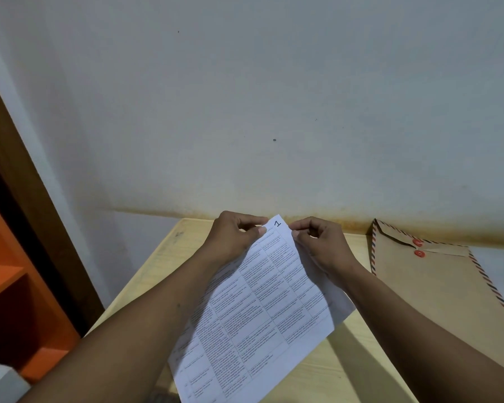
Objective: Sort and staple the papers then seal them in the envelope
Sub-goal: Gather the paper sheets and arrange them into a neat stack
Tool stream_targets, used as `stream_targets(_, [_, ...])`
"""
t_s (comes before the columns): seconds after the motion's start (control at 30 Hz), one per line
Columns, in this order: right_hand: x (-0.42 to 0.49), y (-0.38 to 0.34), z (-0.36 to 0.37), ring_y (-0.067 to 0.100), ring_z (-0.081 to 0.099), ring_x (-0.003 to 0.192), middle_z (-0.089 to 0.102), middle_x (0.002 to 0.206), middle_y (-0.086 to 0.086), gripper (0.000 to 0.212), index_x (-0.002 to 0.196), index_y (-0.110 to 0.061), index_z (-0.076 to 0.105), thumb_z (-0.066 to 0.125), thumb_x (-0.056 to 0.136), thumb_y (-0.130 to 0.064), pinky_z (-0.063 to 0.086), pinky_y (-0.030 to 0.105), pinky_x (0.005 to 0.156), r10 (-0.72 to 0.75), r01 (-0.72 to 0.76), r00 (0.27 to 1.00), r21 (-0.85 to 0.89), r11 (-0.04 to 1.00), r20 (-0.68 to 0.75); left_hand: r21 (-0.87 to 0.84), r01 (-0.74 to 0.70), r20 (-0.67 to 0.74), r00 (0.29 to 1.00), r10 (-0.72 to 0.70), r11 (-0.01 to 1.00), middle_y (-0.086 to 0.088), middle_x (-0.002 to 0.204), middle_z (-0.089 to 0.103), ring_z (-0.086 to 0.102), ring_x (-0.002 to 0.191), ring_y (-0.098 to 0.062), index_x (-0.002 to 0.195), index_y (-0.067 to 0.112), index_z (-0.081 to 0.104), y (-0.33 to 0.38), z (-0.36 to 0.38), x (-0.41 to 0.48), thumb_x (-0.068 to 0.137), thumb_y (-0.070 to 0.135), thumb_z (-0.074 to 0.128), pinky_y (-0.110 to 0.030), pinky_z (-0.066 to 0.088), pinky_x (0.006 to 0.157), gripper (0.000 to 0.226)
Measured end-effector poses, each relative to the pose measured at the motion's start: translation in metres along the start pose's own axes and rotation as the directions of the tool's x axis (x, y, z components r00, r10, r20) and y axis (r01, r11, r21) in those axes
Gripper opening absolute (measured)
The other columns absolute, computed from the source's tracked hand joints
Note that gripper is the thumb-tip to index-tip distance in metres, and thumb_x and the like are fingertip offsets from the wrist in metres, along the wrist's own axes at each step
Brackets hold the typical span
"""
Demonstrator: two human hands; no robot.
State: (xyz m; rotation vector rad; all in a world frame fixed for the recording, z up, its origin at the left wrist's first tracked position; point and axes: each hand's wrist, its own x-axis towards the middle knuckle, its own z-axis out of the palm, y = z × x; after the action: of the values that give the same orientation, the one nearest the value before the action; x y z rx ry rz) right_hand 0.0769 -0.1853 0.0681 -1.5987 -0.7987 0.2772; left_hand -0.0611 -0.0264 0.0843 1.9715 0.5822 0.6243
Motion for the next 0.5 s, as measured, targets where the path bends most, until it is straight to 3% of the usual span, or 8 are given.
stream_targets(0.27, [0.0001,-0.0014,-0.0013,0.004,0.069,0.1,0.075,0.099,-0.01,0.031,0.114,-0.022,0.075,0.056,0.097,-0.006,0.051,0.021,0.084,-0.044,0.048,0.996,-0.049,0.998,0.082,-0.035,0.038,-0.034,0.999,-0.039,0.999,0.011,0.101,0.08,0.075,0.094,-0.006,0.113,0.025,0.081,-0.0003,0.0037,-0.0041,0.091,0.023,0.078,-0.038,0.059,0.096,0.022])
stream_targets(0.4, [-0.0016,-0.0042,-0.001,0.006,0.068,0.104,0.076,0.105,-0.006,0.036,0.117,-0.027,0.074,0.052,0.098,-0.006,0.053,0.023,0.088,-0.051,0.062,0.989,-0.073,0.995,0.14,-0.039,0.038,-0.01,0.999,-0.038,0.999,0.011,0.1,0.08,0.076,0.092,-0.006,0.113,0.026,0.08,0.0006,0.0021,-0.006,0.092,0.023,0.077,-0.037,0.06,0.094,0.022])
stream_targets(0.5, [-0.0014,-0.0036,0.0001,0.006,0.068,0.098,0.075,0.096,-0.008,0.036,0.116,-0.029,0.074,0.054,0.097,-0.006,0.053,0.024,0.084,-0.069,0.077,0.99,-0.059,0.995,0.126,-0.04,0.026,-0.013,1.0,-0.026,0.999,0.009,0.095,0.08,0.076,0.09,-0.008,0.113,0.026,0.08,0.0031,0.0009,-0.0073,0.091,0.022,0.077,-0.037,0.061,0.092,0.022])
